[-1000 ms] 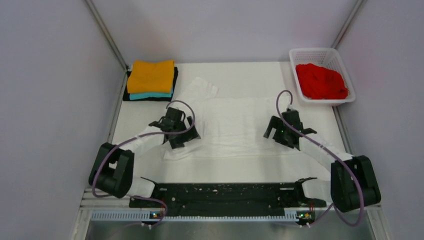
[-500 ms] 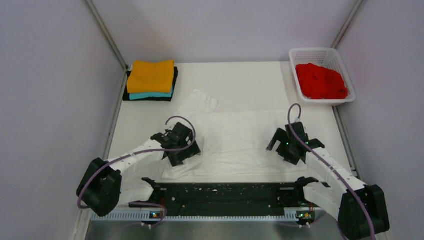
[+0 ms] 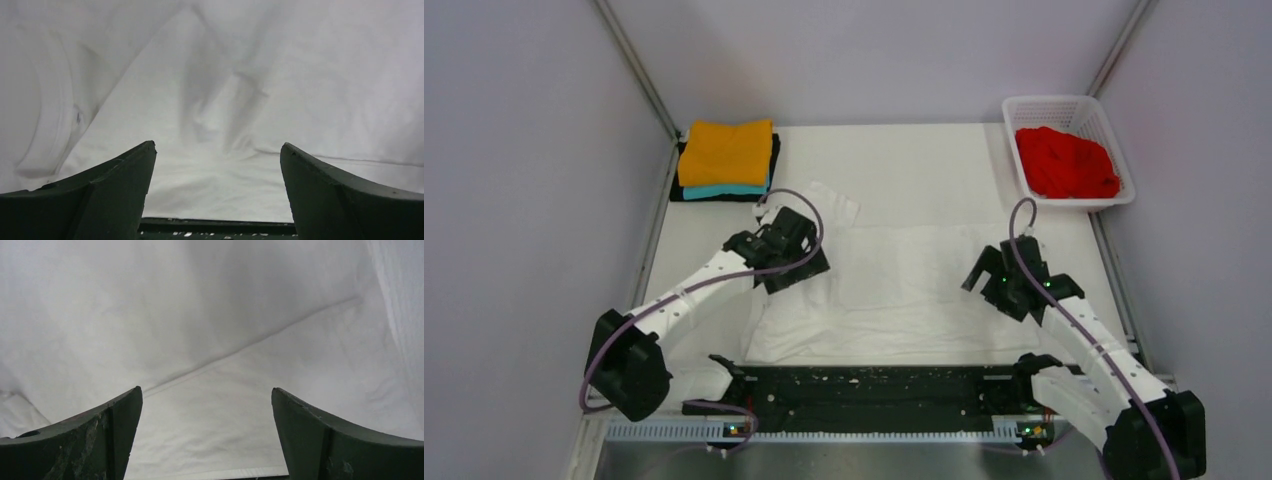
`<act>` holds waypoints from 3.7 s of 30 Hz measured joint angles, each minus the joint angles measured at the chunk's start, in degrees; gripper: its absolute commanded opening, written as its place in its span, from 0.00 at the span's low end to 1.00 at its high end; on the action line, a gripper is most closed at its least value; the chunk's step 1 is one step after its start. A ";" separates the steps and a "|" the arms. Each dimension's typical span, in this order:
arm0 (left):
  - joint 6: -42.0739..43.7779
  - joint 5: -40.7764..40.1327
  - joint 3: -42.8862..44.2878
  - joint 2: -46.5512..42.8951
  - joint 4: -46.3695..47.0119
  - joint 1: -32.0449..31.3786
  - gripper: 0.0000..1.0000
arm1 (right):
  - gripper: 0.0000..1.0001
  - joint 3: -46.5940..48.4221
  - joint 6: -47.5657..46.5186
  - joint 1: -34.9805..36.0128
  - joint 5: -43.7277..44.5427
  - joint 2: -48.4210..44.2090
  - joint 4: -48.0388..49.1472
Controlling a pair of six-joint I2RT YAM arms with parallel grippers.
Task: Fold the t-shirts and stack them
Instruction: Fold the flattened tshirt in 1/3 of the way, then grab the side of the flattened tshirt furthest away from the robot with both arms, then fold the other side of the tshirt into a rectangle
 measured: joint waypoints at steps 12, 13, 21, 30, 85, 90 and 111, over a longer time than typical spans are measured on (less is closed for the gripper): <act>18.29 -2.54 33.07 25.46 6.16 10.08 0.99 | 0.99 13.97 -5.55 0.11 11.72 2.05 8.52; 19.85 -2.23 36.61 28.92 6.25 11.89 0.98 | 0.99 13.97 -6.03 0.11 12.44 2.82 9.14; 30.56 -0.74 57.81 48.43 5.64 17.77 0.94 | 0.99 13.97 -8.24 0.07 17.42 9.51 13.22; 36.00 2.78 73.85 63.34 4.68 17.77 0.83 | 0.99 17.03 -9.01 -1.44 19.74 18.69 15.87; 29.94 8.50 47.78 46.31 11.78 17.18 0.00 | 0.67 51.82 -10.67 -5.95 34.49 63.84 3.23; 29.79 8.66 44.85 43.67 11.78 17.07 0.00 | 0.44 49.20 -9.90 -5.95 35.65 62.64 4.39; 29.14 9.75 37.64 35.36 11.91 16.50 0.00 | 0.00 44.04 -11.43 -5.95 33.66 59.25 9.40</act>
